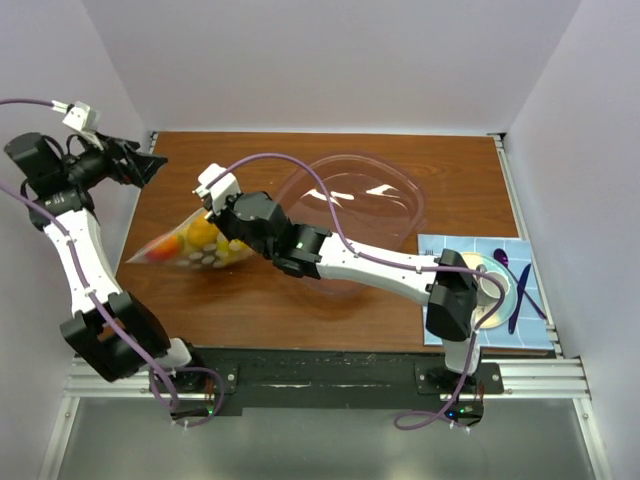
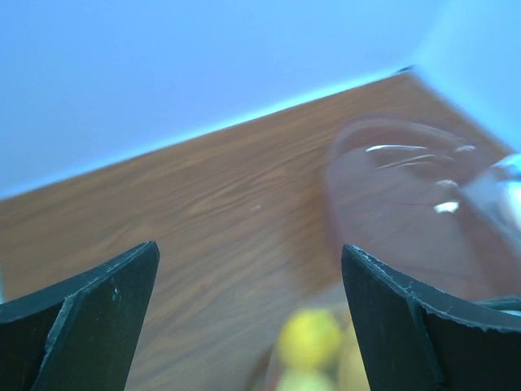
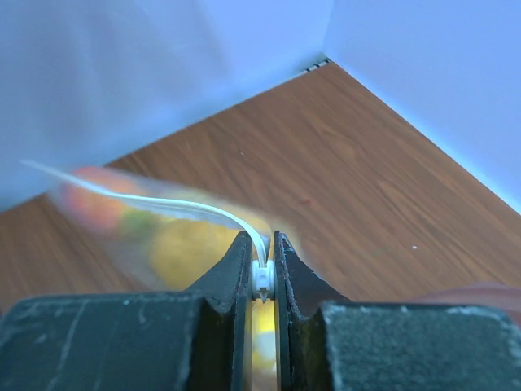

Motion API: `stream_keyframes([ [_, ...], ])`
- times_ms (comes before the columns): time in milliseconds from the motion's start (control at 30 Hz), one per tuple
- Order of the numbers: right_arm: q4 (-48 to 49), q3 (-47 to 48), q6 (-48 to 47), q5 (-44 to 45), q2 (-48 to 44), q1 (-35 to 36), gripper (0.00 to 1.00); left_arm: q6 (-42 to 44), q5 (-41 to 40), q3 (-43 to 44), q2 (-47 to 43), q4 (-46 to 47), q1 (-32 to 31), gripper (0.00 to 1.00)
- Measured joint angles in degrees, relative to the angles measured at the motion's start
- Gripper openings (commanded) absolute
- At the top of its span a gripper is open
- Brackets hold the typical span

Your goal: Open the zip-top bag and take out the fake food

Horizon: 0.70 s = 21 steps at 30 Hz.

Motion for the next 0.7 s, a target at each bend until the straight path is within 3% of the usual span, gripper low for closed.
stream_keyframes([
  [167, -2.3, 0.3, 3.8, -1.4, -1.0, 0.0, 0.00, -16.4, 12.0, -2.5, -3.8, 15.8, 1.7, 1.00],
  [367, -4.6, 0.1, 6.9, -1.7, -1.0, -0.4, 0.00, -28.7, 16.2, -8.8, -6.9, 29.7, 1.5, 1.00],
  [533, -2.2, -7.0, 9.5, -1.3, -3.9, -2.3, 0.00, -31.7, 17.2, -15.2, -12.8, 38.7, -3.6, 1.00],
  [700, -0.8, -12.9, 11.1, -1.2, -8.1, -4.5, 0.00, -28.6, 18.4, -23.0, -17.3, 43.6, -6.5, 1.00],
])
